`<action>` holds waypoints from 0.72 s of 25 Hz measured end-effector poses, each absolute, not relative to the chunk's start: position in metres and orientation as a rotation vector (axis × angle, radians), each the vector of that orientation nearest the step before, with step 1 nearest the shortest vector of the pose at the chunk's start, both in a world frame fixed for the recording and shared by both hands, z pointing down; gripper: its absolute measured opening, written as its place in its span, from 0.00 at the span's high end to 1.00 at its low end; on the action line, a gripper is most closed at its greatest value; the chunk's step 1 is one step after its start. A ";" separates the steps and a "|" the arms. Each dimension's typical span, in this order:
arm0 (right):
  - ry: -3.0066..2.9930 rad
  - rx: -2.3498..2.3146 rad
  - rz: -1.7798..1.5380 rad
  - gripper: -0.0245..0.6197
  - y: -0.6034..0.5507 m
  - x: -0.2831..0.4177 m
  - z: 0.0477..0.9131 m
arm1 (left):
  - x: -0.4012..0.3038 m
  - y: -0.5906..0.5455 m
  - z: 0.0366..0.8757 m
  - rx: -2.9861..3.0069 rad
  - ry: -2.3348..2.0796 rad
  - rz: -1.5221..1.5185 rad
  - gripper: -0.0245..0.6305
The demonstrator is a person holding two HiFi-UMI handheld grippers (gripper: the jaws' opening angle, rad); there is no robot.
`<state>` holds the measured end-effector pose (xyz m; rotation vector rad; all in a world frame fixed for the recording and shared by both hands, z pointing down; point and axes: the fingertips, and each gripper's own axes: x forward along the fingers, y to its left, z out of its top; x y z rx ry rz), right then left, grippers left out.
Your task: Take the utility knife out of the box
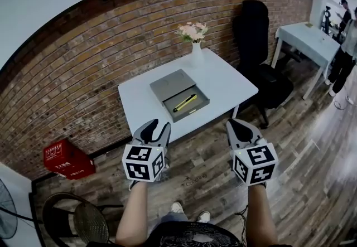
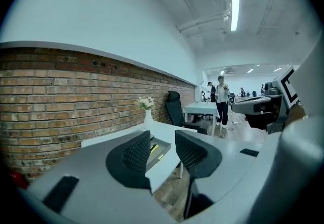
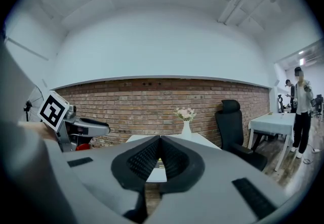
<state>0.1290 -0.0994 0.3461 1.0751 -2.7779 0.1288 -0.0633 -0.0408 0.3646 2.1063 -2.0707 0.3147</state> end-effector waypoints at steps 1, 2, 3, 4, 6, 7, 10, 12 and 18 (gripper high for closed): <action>-2.778 1.072 0.130 0.93 -0.102 0.129 0.348 | -0.063 -0.045 0.365 2.107 -2.073 0.315 0.73; -2.778 1.070 0.132 0.93 -0.105 0.129 0.350 | -0.063 -0.049 0.366 2.110 -2.073 0.313 0.73; -2.778 1.070 0.134 0.93 -0.109 0.129 0.351 | -0.062 -0.053 0.366 2.115 -2.069 0.312 0.73; -2.776 1.072 0.137 0.93 -0.114 0.128 0.353 | -0.062 -0.058 0.367 2.121 -2.064 0.313 0.73; -2.769 1.076 0.140 0.93 -0.123 0.124 0.355 | -0.065 -0.068 0.368 2.130 -2.058 0.318 0.73; -2.767 1.077 0.140 0.93 -0.127 0.121 0.356 | -0.068 -0.073 0.369 2.133 -2.057 0.317 0.73; -2.760 1.080 0.129 0.93 -0.142 0.108 0.359 | -0.080 -0.092 0.371 2.143 -2.047 0.301 0.72; -2.754 1.088 0.129 0.93 -0.155 0.097 0.361 | -0.089 -0.106 0.374 2.153 -2.031 0.297 0.72; -2.713 1.140 0.145 0.93 -0.201 0.060 0.365 | -0.125 -0.160 0.384 2.191 -1.958 0.298 0.71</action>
